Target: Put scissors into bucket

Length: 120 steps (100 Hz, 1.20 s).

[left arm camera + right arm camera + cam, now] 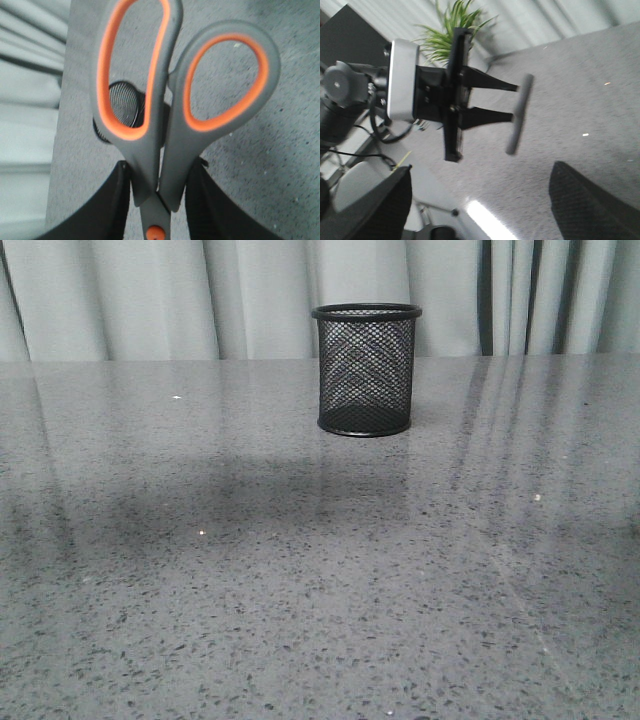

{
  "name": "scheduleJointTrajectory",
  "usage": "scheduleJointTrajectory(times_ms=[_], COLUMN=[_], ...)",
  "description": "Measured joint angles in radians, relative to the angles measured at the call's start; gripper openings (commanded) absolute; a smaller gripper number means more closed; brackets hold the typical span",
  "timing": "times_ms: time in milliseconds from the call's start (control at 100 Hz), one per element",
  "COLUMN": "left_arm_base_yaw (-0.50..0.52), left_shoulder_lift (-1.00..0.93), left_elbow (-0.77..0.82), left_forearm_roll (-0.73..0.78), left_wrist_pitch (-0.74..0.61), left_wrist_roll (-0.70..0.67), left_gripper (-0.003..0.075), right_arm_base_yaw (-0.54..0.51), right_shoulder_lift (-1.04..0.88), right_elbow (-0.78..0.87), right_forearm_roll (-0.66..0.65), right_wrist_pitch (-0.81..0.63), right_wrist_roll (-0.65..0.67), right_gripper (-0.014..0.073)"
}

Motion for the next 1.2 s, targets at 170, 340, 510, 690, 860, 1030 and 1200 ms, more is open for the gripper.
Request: scheduleJointTrajectory(times_ms=[170,340,510,690,860,1030,1200], left_arm_base_yaw=[-0.05,-0.06,-0.06,-0.06,-0.06,-0.06,-0.06], left_shoulder_lift=[0.0,0.0,0.002,0.025,0.033,0.033,0.033], left_elbow=[0.0,0.0,0.0,0.0,0.0,0.0,0.0], left_forearm_roll=[-0.001,-0.002,-0.005,-0.018,-0.023,-0.03,-0.034], left_wrist_pitch=[-0.027,-0.047,-0.074,-0.078,-0.078,-0.078,-0.078], left_wrist_roll=[0.0,0.0,0.0,0.0,0.0,0.0,0.0], left_gripper=[0.0045,0.0045,0.0045,0.0045,0.0045,0.0045,0.0045], right_arm_base_yaw=[0.0,0.002,0.022,0.109,0.155,0.157,0.157], right_shoulder_lift=[0.108,0.171,0.184,0.201,0.232,0.284,0.336], right_elbow=[-0.081,-0.109,-0.11,-0.11,-0.11,-0.11,-0.11], right_forearm_roll=[0.037,0.039,0.039,-0.009,-0.069,-0.073,-0.06], right_wrist_pitch=[0.074,0.093,0.07,-0.034,-0.13,-0.16,-0.165], right_wrist_roll=[-0.002,-0.004,-0.031,-0.05,-0.051,-0.054,-0.054], right_gripper=[0.0521,0.0521,0.0521,0.0521,0.0521,0.0521,0.0521])
